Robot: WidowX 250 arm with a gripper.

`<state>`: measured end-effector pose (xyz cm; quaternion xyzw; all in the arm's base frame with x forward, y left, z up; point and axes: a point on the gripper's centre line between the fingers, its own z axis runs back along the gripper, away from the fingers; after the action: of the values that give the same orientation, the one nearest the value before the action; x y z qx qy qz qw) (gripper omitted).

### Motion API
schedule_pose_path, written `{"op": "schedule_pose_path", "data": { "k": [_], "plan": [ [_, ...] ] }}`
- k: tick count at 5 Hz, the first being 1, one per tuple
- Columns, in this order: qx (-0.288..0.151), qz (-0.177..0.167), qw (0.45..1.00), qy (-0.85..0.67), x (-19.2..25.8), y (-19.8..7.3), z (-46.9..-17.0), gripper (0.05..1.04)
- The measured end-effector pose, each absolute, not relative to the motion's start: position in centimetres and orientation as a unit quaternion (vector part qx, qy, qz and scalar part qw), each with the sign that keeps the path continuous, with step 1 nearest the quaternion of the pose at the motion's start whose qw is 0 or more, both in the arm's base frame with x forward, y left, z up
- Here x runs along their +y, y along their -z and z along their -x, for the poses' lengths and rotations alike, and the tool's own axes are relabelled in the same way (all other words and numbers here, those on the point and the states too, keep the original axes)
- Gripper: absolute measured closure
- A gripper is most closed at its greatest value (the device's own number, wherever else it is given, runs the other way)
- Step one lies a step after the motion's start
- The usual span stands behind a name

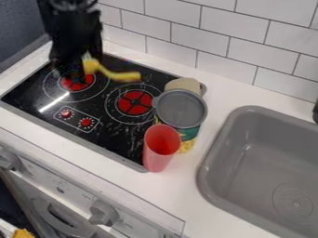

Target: Move a yellow brush to the right lower side of the stove

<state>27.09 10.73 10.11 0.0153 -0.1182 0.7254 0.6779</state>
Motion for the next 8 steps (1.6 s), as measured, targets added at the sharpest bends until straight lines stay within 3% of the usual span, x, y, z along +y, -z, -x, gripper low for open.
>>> {"op": "schedule_pose_path", "data": {
  "k": [3, 4, 6, 8],
  "plan": [
    [-0.123, -0.099, 0.739, -0.655, 8.4, -5.6, -23.7, 0.455],
    [-0.122, -0.09, 0.739, -0.656, 8.3, -5.5, -23.9, 0.382],
    [-0.108, -0.093, 0.734, -0.664, 8.5, -5.4, -23.4, 0.065],
    [-0.082, -0.092, 0.712, -0.691, 9.4, -6.0, -23.2, 0.076]
  ]
}}
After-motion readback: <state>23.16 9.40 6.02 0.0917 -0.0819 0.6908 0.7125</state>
